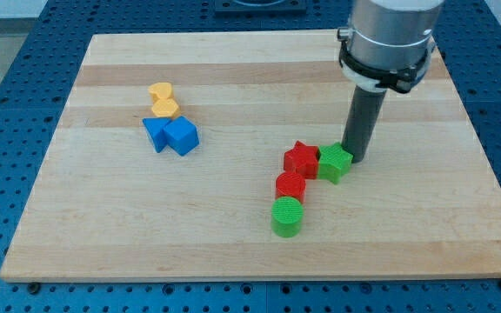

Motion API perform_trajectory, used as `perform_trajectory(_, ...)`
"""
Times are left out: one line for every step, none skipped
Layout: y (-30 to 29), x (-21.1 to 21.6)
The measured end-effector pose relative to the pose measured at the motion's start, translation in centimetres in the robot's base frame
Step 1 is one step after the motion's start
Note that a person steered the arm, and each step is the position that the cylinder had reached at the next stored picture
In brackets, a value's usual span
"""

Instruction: Slightly move the green star to the bottom right of the red star

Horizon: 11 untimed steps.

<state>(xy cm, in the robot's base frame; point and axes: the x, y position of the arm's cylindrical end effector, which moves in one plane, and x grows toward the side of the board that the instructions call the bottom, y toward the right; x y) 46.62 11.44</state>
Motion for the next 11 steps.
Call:
perform_trajectory(-0.4, 0.0)
perform_trajectory(-0.5, 0.0)
perform_trajectory(2.1, -1.8)
perform_trajectory(2.1, -9.3)
perform_trajectory(1.7, -9.8)
perform_trajectory(-0.8, -8.5)
perform_trajectory(-1.2, -7.3)
perform_trajectory(-2.0, -3.0)
perform_trajectory(-2.0, -2.0)
perform_trajectory(-2.0, -1.7)
perform_trajectory(-2.3, -0.9)
